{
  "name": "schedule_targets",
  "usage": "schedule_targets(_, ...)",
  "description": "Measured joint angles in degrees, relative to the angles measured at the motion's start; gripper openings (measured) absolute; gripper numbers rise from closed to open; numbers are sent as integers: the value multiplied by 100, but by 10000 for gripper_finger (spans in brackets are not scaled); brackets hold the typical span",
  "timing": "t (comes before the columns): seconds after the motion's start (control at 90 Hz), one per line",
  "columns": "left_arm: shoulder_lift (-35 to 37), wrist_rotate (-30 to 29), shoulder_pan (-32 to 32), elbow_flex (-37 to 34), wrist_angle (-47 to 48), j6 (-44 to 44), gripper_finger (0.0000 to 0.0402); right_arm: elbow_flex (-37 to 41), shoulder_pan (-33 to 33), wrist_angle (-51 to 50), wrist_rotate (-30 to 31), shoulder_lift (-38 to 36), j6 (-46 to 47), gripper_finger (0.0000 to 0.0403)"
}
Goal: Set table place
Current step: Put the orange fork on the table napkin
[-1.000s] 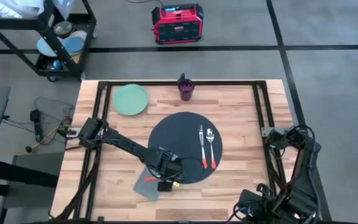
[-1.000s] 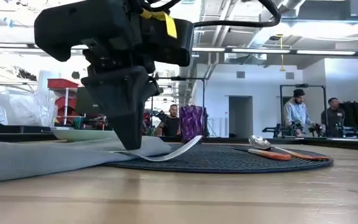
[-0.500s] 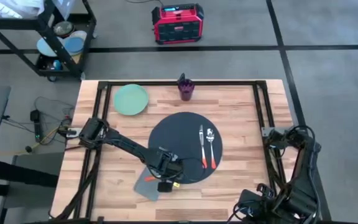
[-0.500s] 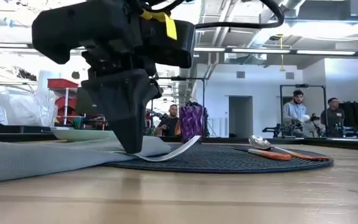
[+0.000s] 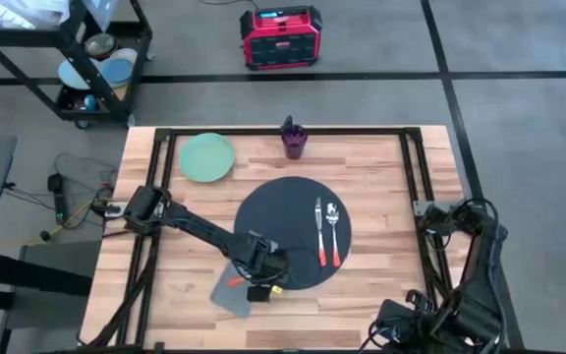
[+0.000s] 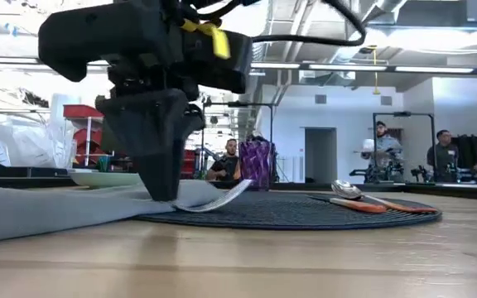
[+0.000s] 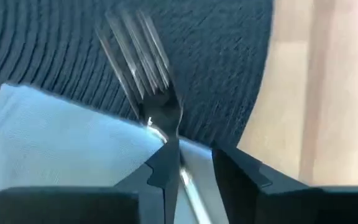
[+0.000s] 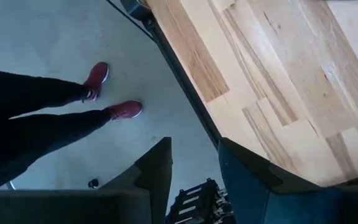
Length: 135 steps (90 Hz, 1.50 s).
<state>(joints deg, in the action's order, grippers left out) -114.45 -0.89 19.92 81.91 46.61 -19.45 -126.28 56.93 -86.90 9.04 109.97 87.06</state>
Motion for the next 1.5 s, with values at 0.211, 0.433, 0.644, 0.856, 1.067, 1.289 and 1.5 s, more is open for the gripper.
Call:
schedule_targets(0.211,4,-91,1,80,150,-41,82,0,0,-4,2,0,-1,118)
schedule_targets(0.433,-75,-97,63,50,-113,-43,82,0,0,-4,2,0,1,118)
schedule_targets(0.644,-175,-117,75,48,-118,-41,82,0,7,10,2,0,1,118)
schedule_targets(0.856,-175,-116,57,50,-109,-38,75,0,13,14,2,-1,3,118)
schedule_targets(1.067,-179,-65,49,149,131,-53,13,0,13,14,2,-1,1,118)
schedule_targets(1.289,-184,-38,51,342,341,-51,1,0,11,5,2,0,1,118)
schedule_targets(1.5,-184,-44,51,545,706,-13,0,0,46,1,4,-2,1,118)
